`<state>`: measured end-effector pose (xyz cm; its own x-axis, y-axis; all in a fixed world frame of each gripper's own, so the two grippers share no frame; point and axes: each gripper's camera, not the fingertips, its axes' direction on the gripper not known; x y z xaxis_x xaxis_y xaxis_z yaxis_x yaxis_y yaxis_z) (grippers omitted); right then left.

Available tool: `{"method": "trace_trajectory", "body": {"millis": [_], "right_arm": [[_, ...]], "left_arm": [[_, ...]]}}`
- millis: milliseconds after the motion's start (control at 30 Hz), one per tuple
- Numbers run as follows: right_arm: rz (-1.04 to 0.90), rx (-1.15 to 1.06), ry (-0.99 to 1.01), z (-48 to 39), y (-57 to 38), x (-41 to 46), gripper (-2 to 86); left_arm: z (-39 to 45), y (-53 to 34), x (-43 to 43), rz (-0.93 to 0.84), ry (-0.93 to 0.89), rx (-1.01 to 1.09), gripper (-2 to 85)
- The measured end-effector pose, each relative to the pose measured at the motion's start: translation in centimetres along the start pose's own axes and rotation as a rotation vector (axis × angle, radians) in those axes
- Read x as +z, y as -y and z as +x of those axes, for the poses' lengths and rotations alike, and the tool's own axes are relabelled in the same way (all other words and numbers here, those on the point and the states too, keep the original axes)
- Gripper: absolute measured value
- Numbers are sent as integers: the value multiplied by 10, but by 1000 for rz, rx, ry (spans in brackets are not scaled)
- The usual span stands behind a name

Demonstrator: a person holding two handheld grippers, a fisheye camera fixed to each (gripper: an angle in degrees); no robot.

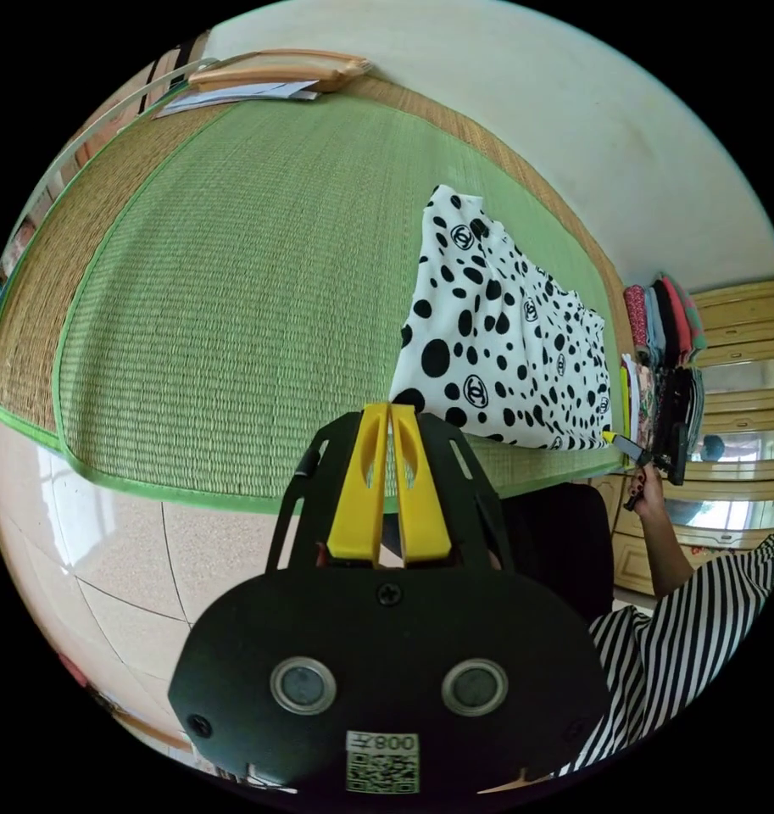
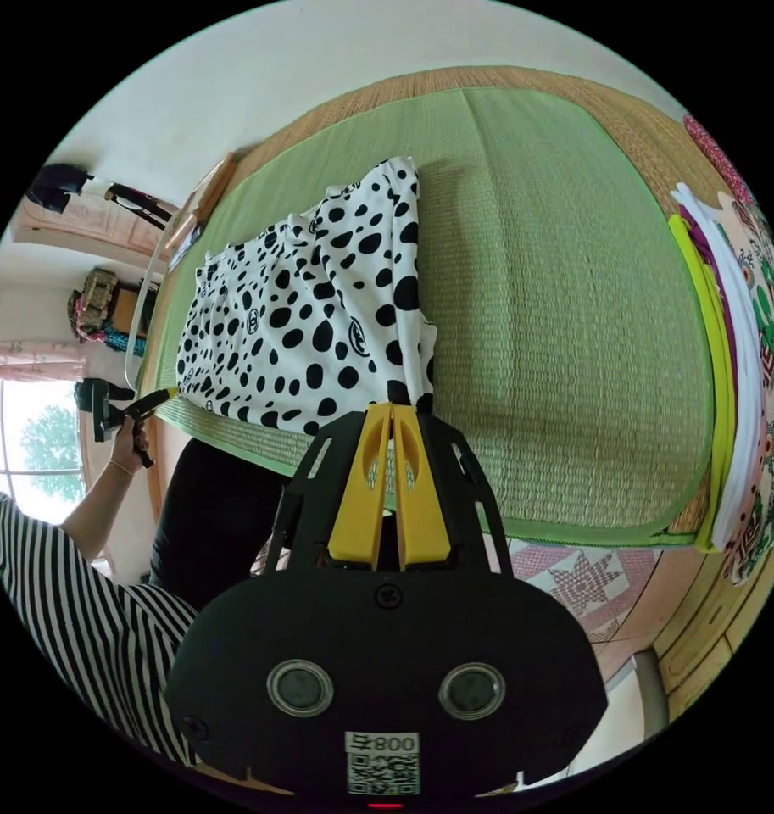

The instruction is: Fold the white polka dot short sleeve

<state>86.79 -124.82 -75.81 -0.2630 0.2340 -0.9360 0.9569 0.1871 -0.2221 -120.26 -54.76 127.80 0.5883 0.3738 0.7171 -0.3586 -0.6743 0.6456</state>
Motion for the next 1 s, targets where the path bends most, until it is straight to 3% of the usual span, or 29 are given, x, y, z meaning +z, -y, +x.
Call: {"method": "trace_trajectory", "body": {"millis": [167,467,833,1000], "right_arm": [[93,21,117,21,-23,-37,17],[93,67,55,50,-42,-61,57],[108,87,222,87,-46,-73,11],[167,90,371,100,-44,-100,6]], "left_arm": [[10,-12,8,33,-27,-21,22],[59,-29,32,83,-114,38,42],[248,-28,146,-106,-386,520,69],[356,-45,188,-152,-386,823,97]]}}
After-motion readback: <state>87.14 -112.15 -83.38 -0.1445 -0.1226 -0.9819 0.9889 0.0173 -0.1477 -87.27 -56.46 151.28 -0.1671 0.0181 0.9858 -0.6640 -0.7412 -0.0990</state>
